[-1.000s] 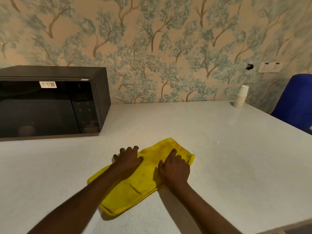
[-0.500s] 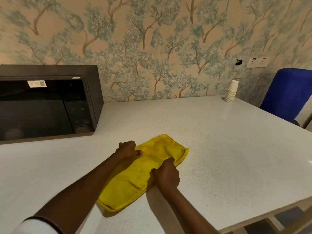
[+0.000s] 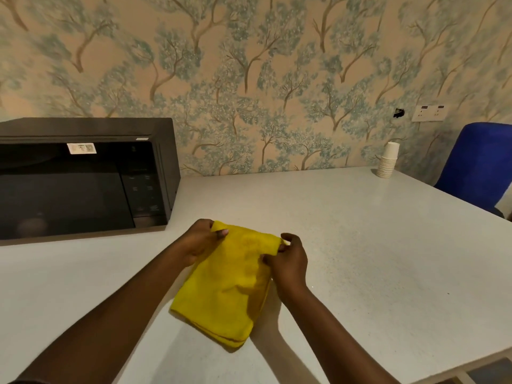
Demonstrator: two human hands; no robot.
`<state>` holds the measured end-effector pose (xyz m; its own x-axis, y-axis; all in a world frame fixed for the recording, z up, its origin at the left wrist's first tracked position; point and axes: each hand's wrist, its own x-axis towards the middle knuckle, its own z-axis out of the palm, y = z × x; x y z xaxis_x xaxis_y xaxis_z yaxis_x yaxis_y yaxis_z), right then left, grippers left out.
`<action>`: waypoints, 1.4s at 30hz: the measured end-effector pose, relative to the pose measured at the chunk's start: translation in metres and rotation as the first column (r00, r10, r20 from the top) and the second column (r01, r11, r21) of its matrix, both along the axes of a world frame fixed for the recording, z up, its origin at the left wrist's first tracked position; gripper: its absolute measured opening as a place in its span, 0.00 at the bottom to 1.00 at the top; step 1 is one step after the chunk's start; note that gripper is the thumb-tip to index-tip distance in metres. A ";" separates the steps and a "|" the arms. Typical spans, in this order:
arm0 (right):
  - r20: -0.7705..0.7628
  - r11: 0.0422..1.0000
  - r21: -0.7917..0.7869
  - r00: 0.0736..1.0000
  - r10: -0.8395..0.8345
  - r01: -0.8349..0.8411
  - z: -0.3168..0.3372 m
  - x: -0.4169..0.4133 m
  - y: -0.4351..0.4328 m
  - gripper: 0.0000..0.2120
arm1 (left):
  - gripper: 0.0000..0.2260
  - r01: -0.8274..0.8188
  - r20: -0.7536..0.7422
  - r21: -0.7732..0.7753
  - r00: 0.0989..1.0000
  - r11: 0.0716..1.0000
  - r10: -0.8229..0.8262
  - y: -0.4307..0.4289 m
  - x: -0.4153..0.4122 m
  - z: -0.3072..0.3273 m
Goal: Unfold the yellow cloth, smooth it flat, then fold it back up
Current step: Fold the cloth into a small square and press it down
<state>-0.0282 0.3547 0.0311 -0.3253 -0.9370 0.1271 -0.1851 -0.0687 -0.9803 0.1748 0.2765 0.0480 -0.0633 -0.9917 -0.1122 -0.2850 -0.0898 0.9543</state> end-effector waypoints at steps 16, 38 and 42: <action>-0.197 0.962 -0.269 0.976 -0.093 0.037 0.048 -0.002 -0.021 0.06 | 0.05 -0.241 -0.159 -0.422 0.969 0.874 0.190 0.012 0.009 0.043; 0.008 0.951 -0.151 0.961 0.275 -0.271 0.057 -0.014 -0.015 0.15 | 0.15 -0.136 -0.081 -0.412 0.990 0.901 0.113 0.028 0.019 0.058; -0.073 0.977 -0.134 0.985 0.155 -0.164 0.057 -0.018 -0.015 0.06 | 0.20 0.040 -0.131 -0.337 0.987 0.941 -0.089 0.032 0.027 0.059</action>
